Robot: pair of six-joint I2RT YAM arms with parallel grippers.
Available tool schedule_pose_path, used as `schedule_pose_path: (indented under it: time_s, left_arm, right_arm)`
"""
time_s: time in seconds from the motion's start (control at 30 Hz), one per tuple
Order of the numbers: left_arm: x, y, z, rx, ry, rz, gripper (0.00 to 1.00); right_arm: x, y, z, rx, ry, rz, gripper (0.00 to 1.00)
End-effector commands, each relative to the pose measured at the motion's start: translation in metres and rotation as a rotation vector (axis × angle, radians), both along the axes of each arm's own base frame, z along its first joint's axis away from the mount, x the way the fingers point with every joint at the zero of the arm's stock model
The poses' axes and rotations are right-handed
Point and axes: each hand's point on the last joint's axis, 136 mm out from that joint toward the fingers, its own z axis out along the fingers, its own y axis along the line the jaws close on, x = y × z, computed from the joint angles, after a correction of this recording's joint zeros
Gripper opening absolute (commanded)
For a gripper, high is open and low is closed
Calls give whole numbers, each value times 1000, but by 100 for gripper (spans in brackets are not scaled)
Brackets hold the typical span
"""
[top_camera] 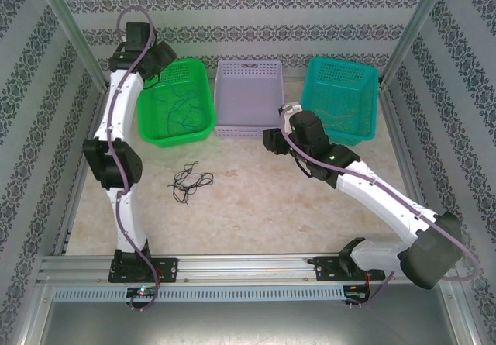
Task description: Untangle the cables
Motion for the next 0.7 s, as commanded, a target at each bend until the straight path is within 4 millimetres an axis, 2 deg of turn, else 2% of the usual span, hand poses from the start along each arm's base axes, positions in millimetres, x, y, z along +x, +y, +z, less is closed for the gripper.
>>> schedule_pose_path:
  time_s: [0.0,0.17,0.3,0.4,0.5,0.67]
  left_arm:
    - [-59,-11,4,-103,103,14,66]
    - [-151,-35,-61,-186,299,26,60]
    - [-246,-55,-145,-216,506,52,56]
    - [-296,-71,-188,-296,597,80,59]
    - [-321,-81,-212,-366,630,110,64]
    - [-327,-87,-235,-393,651,124,63]
  right_arm:
    - [5,7,12,57,-2,10,52]
    - [-4,19,-14,81,102,61,51]
    - [-23,35,-41,96,211,114,48]
    - [-40,50,-62,109,296,152,48]
    - [-57,67,-81,142,386,189,47]
    - [-72,88,-109,161,500,212,46]
